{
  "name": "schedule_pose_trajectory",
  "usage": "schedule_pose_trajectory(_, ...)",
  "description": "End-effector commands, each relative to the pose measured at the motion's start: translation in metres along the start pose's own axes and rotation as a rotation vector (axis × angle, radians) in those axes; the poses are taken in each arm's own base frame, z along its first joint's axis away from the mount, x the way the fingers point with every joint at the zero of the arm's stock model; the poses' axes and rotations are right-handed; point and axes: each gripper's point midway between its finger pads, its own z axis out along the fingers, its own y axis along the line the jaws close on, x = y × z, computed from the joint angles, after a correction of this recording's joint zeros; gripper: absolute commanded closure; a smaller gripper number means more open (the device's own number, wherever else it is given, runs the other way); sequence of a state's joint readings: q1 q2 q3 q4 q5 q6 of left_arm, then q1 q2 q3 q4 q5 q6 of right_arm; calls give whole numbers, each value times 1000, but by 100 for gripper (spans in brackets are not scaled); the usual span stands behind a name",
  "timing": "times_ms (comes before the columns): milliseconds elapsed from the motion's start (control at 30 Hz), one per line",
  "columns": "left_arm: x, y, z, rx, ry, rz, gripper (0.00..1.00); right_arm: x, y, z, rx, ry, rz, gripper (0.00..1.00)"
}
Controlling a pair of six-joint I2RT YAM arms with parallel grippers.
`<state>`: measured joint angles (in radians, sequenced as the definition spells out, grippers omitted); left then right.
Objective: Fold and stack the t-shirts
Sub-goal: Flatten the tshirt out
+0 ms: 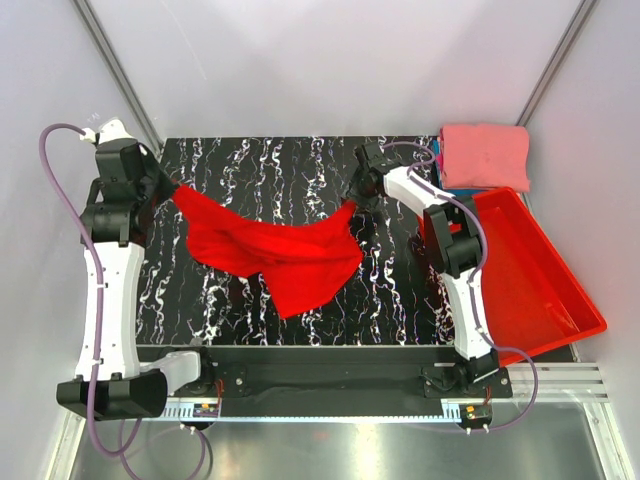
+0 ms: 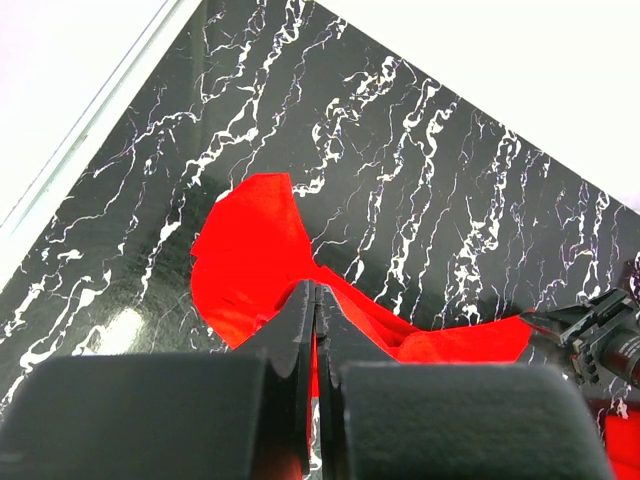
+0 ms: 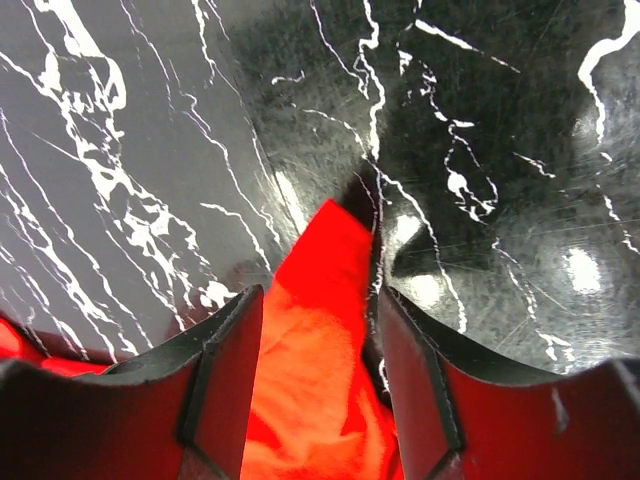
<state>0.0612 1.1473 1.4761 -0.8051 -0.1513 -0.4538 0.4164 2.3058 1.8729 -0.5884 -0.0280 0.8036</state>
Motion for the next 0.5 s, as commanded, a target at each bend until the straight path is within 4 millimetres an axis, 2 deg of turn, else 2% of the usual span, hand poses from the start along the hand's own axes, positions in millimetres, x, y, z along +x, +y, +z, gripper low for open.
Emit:
schedule_pose_trajectory(0,-15,-4,1,24,-66,9,100,-15,24,1,-50,-28,55,44)
schedule_pose_trajectory(67,-13,-4,4,28,-63,10,100,-9,17,7,-11,-1,56,44)
schedule_pose_trajectory(100,-12,-4,5,29,-61,10,100,-14,21,7,-12,-9,58,44)
schedule_pose_trajectory(133,-10,-4,6,29,-54,9,100,-7,11,15,29,17,59,44)
schedule_pose_trajectory(200,-9,-5,6,32,-54,13,100,-7,6,20,54,17,54,44)
schedule_pose_trajectory(367,-14,-6,5,39,-72,8,100,-14,1,19,83,-9,33,47)
schedule_pose_trajectory(400,-14,-7,5,41,-73,8,100,-15,3,18,74,-12,27,49)
schedule_pose_trajectory(467,-15,-9,4,51,-72,6,100,-19,7,15,61,-20,15,65)
